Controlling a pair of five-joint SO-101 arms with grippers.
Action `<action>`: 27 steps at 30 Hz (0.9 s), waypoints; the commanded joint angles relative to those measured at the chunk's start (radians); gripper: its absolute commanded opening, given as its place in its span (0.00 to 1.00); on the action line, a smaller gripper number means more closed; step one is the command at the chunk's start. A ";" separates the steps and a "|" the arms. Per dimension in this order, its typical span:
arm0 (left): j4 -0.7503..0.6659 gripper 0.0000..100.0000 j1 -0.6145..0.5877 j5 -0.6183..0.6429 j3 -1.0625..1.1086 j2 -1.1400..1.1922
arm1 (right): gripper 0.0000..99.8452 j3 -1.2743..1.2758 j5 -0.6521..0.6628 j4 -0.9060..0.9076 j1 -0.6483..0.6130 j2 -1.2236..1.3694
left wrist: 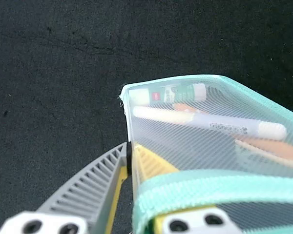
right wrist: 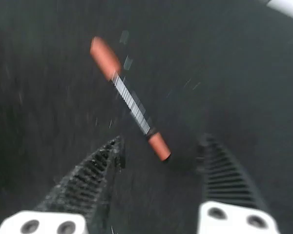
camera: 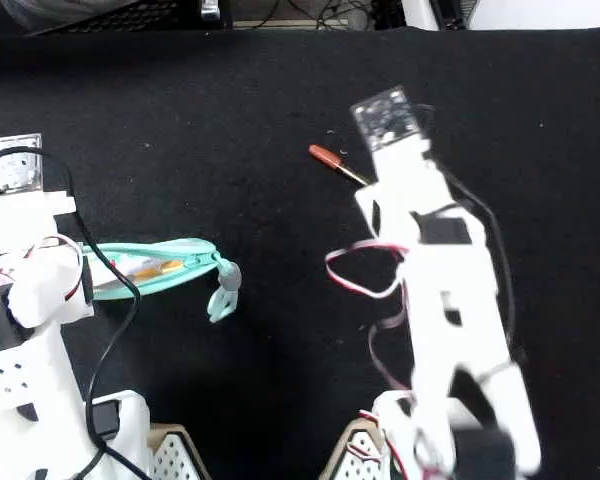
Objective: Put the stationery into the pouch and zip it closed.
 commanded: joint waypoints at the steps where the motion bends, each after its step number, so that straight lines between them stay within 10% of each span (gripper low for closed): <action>1: -0.021 0.03 0.016 -0.006 0.001 0.014 | 0.29 -0.107 0.068 -0.026 0.014 0.194; 15: -0.020 0.03 0.016 -0.006 0.002 0.014 | 0.26 -0.464 0.140 -0.025 0.031 0.691; 20: -0.020 0.03 0.016 -0.006 0.002 0.014 | 0.02 -0.479 0.144 0.000 0.031 0.739; 27: -0.020 0.03 0.016 -0.006 0.002 0.014 | 0.01 -0.479 0.144 0.069 0.041 0.719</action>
